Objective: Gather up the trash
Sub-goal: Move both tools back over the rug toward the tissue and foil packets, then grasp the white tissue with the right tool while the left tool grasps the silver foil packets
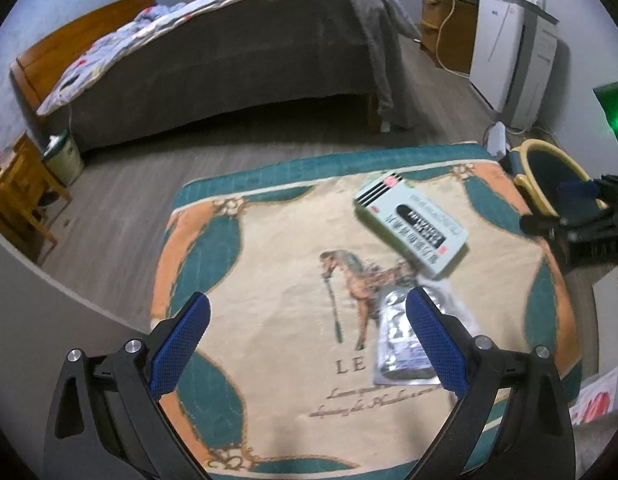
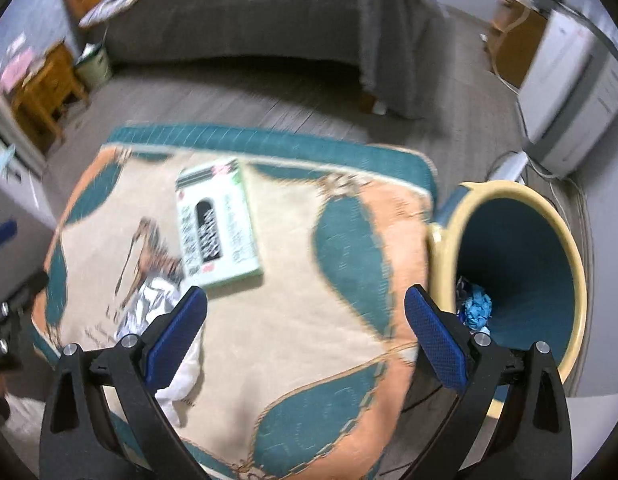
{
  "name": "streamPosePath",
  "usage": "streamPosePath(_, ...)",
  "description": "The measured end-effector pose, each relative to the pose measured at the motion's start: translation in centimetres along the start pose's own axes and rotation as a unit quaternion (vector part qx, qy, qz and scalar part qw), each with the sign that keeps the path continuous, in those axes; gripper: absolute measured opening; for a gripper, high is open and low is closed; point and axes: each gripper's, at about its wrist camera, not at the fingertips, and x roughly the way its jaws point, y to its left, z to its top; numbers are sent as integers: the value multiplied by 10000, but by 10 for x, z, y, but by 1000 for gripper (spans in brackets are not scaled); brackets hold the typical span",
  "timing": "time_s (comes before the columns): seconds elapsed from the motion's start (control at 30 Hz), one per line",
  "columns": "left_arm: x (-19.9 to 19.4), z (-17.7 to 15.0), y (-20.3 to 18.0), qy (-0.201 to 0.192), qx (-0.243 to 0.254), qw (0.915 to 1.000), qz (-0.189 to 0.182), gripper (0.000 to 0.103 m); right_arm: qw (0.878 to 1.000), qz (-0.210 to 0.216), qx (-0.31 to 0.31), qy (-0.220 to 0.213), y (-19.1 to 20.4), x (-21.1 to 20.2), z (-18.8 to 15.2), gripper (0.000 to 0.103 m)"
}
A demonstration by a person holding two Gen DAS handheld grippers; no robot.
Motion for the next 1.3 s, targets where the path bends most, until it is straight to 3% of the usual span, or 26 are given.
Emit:
streamPosePath(0.1,7,-7,6,109,130,9998,71,97,9998,23,-160,148,18,8,-4,97)
streamPosePath(0.23,8,-11,15,159,79,9998,-107,97,9991,54,-183,374,32,21,-6,95)
streamPosePath(0.33,10,-15,20,239,147,9995,-173,97,9975,180,-175,657,41,35,-12,87)
streamPosePath(0.47,18,-19,26,426,127,9988,-198,97,9927,554,-189,1051,58,51,-19,69)
streamPosePath(0.53,22,-22,28,494,154,9984,-209,97,9905,501,-347,1232,68,59,-24,60)
streamPosePath(0.63,25,-25,30,531,225,9981,-236,97,9867,506,-423,1483,74,69,-29,38)
streamPosePath(0.7,26,-26,30,561,249,9978,-250,97,9848,622,-320,1590,73,72,-29,13)
streamPosePath(1.03,30,-34,-2,451,403,9966,-559,97,9914,590,-161,1157,57,44,-7,9)
streamPosePath(1.3,47,-41,-51,774,666,9891,-1057,96,9943,481,76,950,24,27,-10,9)
